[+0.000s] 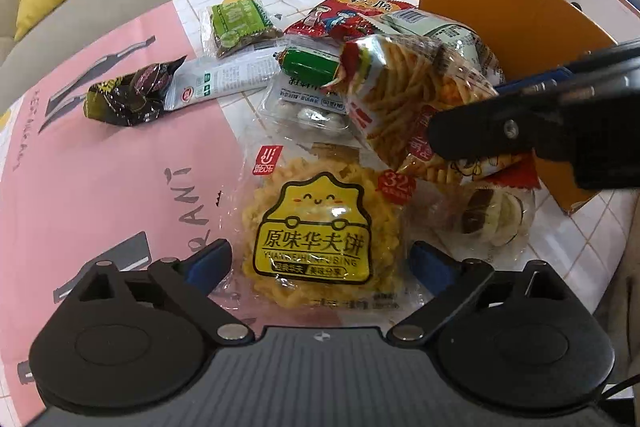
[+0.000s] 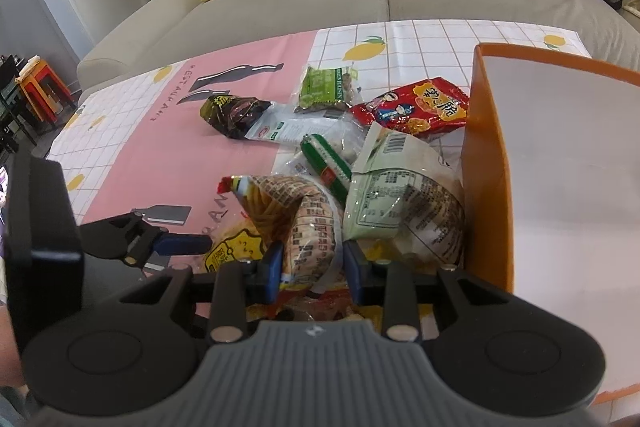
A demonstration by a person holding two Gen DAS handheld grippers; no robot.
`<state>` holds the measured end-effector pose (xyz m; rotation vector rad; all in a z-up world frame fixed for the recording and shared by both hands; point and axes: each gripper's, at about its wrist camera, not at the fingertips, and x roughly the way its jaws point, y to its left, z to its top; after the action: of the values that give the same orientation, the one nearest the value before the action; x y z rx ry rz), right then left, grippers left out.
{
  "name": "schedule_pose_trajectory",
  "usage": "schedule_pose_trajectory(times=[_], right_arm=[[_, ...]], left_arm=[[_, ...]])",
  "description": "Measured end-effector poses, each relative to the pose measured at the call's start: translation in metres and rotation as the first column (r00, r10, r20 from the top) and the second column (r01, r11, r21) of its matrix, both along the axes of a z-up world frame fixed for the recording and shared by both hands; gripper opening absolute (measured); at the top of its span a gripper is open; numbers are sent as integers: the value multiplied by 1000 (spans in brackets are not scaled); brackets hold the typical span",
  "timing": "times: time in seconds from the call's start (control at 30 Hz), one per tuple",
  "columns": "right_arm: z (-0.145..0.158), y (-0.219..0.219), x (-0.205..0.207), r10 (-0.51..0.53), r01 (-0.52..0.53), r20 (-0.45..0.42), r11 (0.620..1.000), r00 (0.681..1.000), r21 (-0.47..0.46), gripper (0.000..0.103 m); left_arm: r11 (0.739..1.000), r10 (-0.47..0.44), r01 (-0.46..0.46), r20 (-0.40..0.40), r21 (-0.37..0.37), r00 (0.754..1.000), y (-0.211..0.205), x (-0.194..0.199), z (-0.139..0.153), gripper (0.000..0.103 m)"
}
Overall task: Organize snacks
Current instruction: 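Grasp the yellow bun bag with the left gripper while the right gripper lifts the stick bag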
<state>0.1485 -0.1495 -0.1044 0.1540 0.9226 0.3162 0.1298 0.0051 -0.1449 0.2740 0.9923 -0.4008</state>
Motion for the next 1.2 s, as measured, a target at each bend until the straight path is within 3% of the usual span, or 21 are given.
schedule_pose_trajectory(times=[0.13,0.3,0.5,0.73,0.97,1.1,1.2], right_arm=[[2,1,0,5,-5,7,1000,1000,-11,30],[8,5,-1,13,-12,28,1000,1000,-20,30],[23,7,-5,20,-19,62,1000,998,-21,29],[48,5,-9,36,-36,107,999,994,3,28],[74,-5,-15,46,-48,146,999,988,11,27],[86,-21,-19,35,-32,154,999,988,-20,27],[94,-42,-23,8,-5,140,1000,990,-19,27]], left_arm=[[1000,25,-25,11,-16,1000,2,-1,2,103],[997,68,-67,24,-33,997,5,-6,11,85],[981,161,-160,-4,-112,987,19,-12,23,75],[924,283,-291,-69,-248,957,48,-19,47,73],[861,351,-360,-92,-359,932,69,-31,75,73],[831,339,-343,-91,-439,936,70,-33,99,73],[832,302,-301,-75,-467,950,59,-34,119,73]])
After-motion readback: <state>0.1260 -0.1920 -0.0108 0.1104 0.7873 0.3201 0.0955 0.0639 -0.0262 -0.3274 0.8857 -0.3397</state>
